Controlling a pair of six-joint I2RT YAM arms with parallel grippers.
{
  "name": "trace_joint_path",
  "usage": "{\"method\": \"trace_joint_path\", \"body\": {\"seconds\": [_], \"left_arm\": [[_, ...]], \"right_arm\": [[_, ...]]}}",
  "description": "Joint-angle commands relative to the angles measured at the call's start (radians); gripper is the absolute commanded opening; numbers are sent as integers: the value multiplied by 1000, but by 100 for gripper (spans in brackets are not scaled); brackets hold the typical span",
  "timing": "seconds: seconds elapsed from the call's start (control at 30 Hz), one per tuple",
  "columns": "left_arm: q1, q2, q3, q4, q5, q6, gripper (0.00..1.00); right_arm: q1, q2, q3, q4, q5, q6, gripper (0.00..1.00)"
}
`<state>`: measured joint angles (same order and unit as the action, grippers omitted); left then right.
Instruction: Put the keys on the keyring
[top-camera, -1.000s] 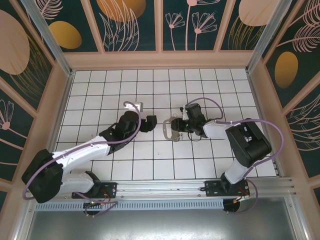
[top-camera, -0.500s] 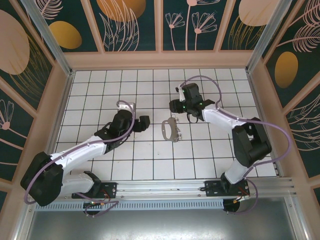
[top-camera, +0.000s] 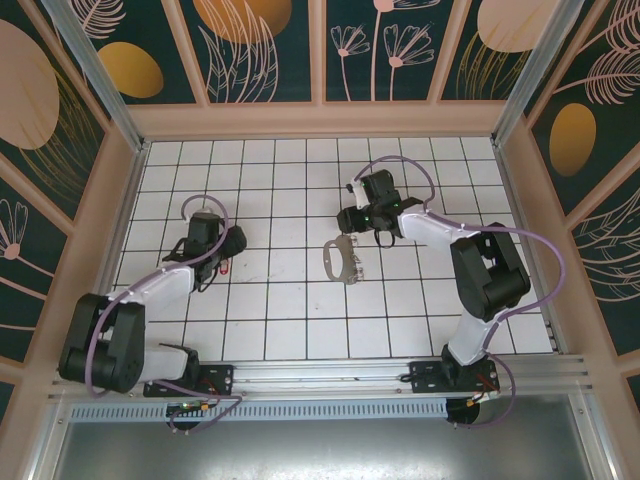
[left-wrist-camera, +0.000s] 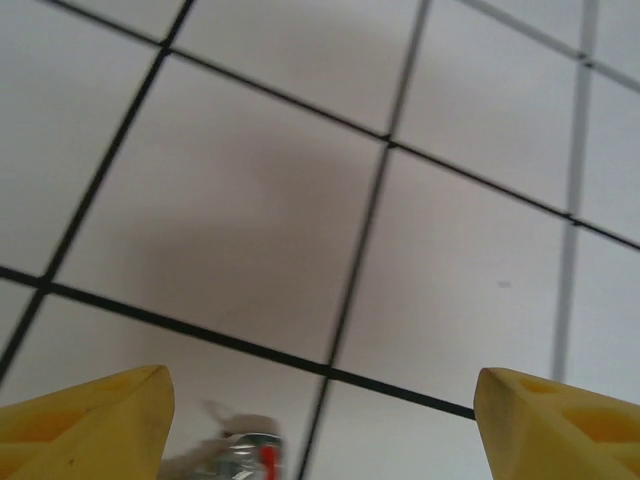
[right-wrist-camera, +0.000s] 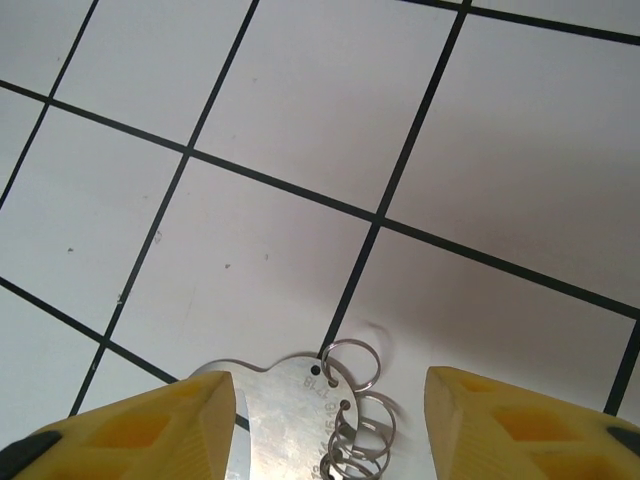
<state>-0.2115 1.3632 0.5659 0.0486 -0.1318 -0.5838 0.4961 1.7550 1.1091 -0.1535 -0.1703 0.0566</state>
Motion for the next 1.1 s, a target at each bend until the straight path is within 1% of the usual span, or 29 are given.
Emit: {"method": "trace_joint_path", "body": {"seconds": [0.0, 0.13, 0.2, 0.27, 0.4, 0.47, 0.53, 0.7, 0.83, 0.9, 0.97, 1.07], "left_arm": [[26, 61, 36, -26, -47, 23, 76], [26, 125, 34, 8, 29, 1, 71], [27, 131, 21, 24, 71, -16, 68], [24, 117, -5, 39, 115, -39, 63], [-13, 51, -68, 37, 139, -88, 61], [-44, 21, -97, 53, 150, -117, 61], [-72, 22, -112, 75, 166, -142, 61], [-146, 98, -124, 199, 229, -222, 61], [-243, 143, -87, 275, 272, -304, 61], [-306, 155, -62, 319, 298, -353, 60], [-365, 167, -24, 324, 303, -375, 60], [-409, 170, 16, 322, 299, -390, 60]], "right_arm": [[-11, -36, -41, 46, -37, -20, 54], [-25, -54, -67, 65, -62, -24, 55], [-36, -69, -76, 67, -66, -27, 55], [-50, -92, -88, 70, -67, -29, 55], [-71, -131, -103, 79, -69, -29, 56], [-81, -140, -110, 87, -72, -26, 56], [-89, -139, -108, 87, -74, -27, 56], [-101, -154, -102, 60, -53, -44, 56], [-134, -183, -133, 48, -48, -47, 56], [-154, -200, -160, 48, -51, -44, 56], [-164, -207, -180, 44, -52, -41, 56], [-165, -209, -193, 39, -56, -40, 56]]}}
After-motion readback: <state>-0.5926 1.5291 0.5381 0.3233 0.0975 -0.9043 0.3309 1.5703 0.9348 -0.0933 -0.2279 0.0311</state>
